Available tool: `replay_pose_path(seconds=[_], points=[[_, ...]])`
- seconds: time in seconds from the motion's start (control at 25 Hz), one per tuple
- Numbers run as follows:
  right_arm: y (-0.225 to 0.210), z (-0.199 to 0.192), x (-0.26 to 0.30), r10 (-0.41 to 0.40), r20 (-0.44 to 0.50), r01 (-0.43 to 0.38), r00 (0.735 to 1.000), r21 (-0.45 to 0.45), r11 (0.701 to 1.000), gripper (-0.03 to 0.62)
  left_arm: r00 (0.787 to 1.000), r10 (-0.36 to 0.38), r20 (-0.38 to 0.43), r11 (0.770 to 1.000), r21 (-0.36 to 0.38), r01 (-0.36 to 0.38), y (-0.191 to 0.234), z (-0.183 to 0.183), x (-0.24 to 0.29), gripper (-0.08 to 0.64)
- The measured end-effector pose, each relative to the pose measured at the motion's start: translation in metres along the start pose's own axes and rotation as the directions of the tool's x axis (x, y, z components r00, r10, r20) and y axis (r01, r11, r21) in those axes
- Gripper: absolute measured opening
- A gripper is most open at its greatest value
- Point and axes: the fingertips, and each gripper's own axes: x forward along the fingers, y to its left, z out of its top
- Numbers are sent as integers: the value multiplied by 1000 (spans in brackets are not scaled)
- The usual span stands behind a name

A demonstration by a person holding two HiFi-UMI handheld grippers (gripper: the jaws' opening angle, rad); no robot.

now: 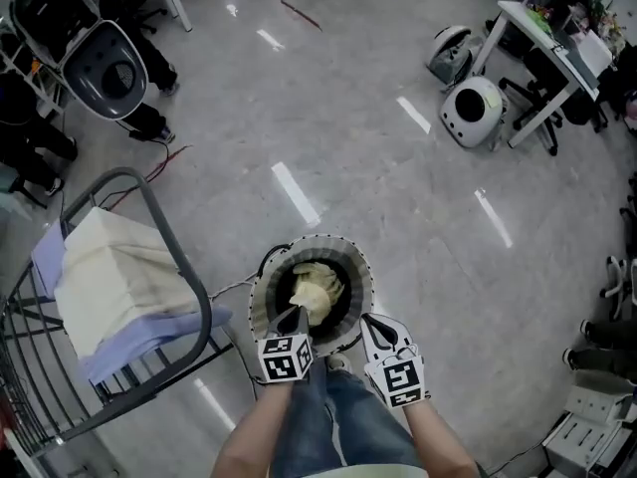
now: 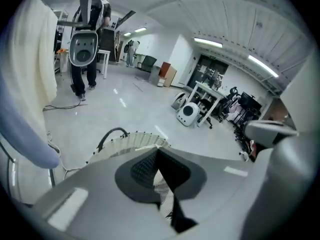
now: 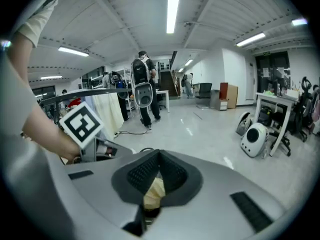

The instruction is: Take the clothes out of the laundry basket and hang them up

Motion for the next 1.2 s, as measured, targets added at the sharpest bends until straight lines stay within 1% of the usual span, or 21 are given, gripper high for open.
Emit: replay_pose_path(seconds=[0.12,0.2,0.32,0.4,0.44,0.48,0.52,0.56,0.68,0.84,0.92,1.04,1.2], points=[[11,12,-16,23,-12,-23,1000,-10,1000,2,998,-32,62,999,30,30,-16,36,-41,9],[15,22,-24,44,-10,-45,999,-19,999,2,992,-53,114,997,60,47,-30,62,-65,9],[18,37,-34,66,-5,-66,998,-34,997,2,973,-107,203,992,87,91,-59,105,-103,9],[21,48,-43,78,-1,-78,997,-47,996,2,960,-138,245,987,109,114,-78,131,-129,9],[24,51,-48,87,-2,-87,996,-51,995,8,954,-149,260,985,119,121,-86,140,-143,9],[28,53,-52,97,-5,-97,995,-56,994,28,948,-159,276,984,127,128,-93,149,-157,9],[31,56,-55,105,-5,-105,994,-64,992,29,939,-170,299,982,135,135,-98,160,-171,9],[32,61,-56,110,-3,-110,994,-78,991,31,927,-180,328,980,145,139,-104,175,-186,9],[33,75,-59,120,-12,-120,993,-129,984,61,886,-206,414,973,186,139,-121,223,-230,9],[42,84,-59,150,6,-146,989,-184,972,89,833,-257,490,956,257,144,-144,272,-286,9],[48,90,-56,169,10,-163,985,-219,962,106,800,-279,531,948,283,144,-154,294,-315,9],[52,106,-50,185,23,-172,983,-270,947,126,744,-310,592,938,320,136,-172,326,-362,11],[58,124,-34,220,23,-201,975,-325,924,144,676,-338,655,925,364,109,-190,351,-419,9]])
